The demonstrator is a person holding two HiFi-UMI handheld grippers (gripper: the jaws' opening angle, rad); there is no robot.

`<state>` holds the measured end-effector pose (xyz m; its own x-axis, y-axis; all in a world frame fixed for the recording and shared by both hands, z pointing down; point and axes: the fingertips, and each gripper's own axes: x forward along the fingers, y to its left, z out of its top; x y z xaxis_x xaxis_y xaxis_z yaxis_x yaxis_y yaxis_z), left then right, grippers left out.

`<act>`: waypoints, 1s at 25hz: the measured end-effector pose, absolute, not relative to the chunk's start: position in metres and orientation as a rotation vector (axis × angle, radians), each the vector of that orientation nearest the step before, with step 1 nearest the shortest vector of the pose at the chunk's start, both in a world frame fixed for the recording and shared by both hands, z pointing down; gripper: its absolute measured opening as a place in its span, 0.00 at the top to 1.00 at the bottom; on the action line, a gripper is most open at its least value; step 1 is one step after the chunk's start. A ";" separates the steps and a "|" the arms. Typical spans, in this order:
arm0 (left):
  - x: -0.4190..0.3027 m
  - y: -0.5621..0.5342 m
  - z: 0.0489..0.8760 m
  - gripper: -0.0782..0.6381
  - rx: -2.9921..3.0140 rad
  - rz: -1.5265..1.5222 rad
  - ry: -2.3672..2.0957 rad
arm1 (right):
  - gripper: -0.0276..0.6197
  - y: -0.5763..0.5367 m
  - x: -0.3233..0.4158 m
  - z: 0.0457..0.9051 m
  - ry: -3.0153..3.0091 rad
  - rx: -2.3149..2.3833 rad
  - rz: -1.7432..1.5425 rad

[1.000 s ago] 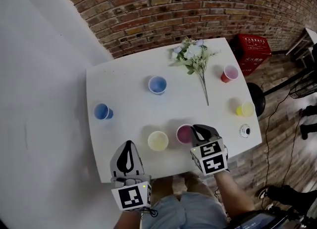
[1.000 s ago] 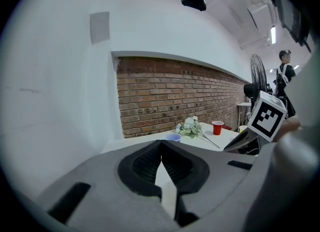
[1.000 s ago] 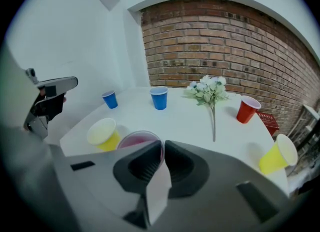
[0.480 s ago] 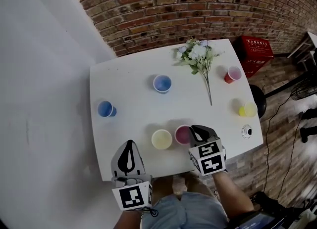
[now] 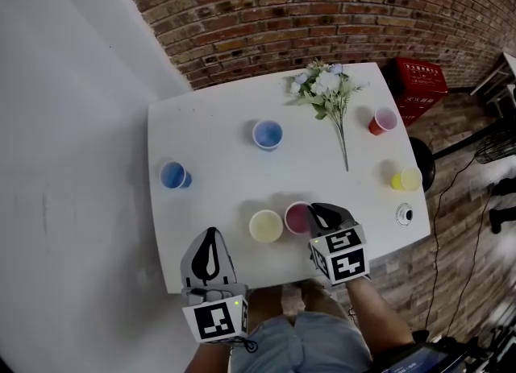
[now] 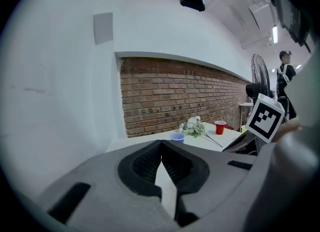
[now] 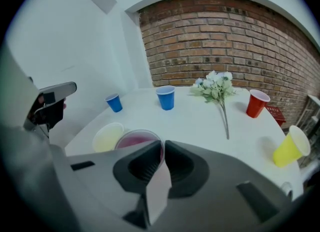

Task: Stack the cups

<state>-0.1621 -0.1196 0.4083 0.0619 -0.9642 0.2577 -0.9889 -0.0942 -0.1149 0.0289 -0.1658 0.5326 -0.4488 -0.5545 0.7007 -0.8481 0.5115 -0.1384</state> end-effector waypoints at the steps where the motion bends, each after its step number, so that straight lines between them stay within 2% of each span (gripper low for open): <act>1: -0.163 -0.120 0.408 0.88 2.220 0.412 -2.050 | 0.90 -0.166 0.029 0.533 -2.163 1.140 0.647; 25: -0.161 -0.120 0.408 0.88 2.228 0.417 -2.034 | 0.87 -0.164 0.031 0.528 -2.161 1.147 0.618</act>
<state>-0.1607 -0.1200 0.4083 0.0730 -0.9618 0.2640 -0.9880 -0.1058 -0.1122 0.0307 -0.1638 0.5279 -0.4396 -0.5646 0.6985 -0.8485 0.5161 -0.1168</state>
